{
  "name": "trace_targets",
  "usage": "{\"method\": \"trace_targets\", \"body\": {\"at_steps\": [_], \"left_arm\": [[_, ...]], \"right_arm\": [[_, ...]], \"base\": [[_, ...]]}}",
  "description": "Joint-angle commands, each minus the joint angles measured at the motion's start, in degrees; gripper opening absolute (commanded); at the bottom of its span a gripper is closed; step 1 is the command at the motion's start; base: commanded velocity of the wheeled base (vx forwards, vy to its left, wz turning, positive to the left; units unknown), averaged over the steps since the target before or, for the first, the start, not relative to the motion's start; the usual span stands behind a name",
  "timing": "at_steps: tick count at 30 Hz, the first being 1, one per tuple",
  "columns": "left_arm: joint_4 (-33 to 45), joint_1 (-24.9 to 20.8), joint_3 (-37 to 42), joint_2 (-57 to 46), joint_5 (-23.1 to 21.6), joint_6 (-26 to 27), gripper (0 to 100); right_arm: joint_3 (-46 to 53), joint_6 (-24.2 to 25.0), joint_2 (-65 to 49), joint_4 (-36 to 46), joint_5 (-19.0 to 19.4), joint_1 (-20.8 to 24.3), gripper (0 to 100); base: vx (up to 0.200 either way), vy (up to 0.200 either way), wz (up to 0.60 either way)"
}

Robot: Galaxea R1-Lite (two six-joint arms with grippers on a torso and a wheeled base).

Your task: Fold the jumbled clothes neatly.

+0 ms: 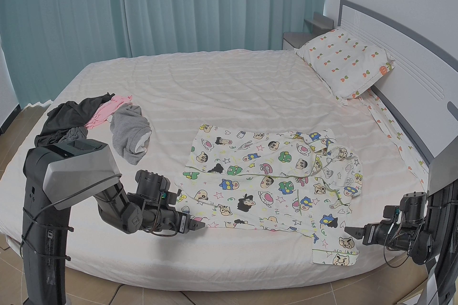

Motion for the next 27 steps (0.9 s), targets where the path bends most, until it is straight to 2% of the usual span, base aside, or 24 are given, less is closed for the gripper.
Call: {"method": "trace_targets", "body": {"at_steps": [1, 6, 10, 20, 23, 27], "left_arm": [[-0.01, 0.02, 2.43, -0.41, -0.19, 0.25, 100], [-0.10, -0.06, 7.00, -2.52, -0.54, 0.95, 100], [-3.00, 0.99, 12.98, -5.68, -2.92, 4.47, 100], [-3.18, 4.68, 17.02, -7.70, -4.67, 10.62, 100], [-3.26, 5.21, 15.35, -7.61, -4.67, 9.13, 100], [-3.26, 5.12, 10.61, -7.96, -4.67, -0.89, 100]], "right_arm": [[0.84, 0.00, 0.18, -0.49, 0.03, 0.13, 100], [0.84, 0.00, 0.09, -0.49, 0.03, 0.13, 100], [0.92, 0.00, 0.26, -0.49, 0.03, 0.22, 100], [0.84, 0.08, 0.26, -0.49, -0.23, 1.10, 100], [0.84, 0.08, 0.26, -0.49, -0.23, 1.10, 100], [0.84, 0.08, 0.18, -0.49, -0.23, 1.10, 100]], "base": [[0.000, 0.000, 0.00], [0.000, 0.000, 0.00], [0.000, 0.000, 0.00], [0.000, 0.000, 0.00], [0.000, 0.000, 0.00], [0.000, 0.000, 0.00]]}}
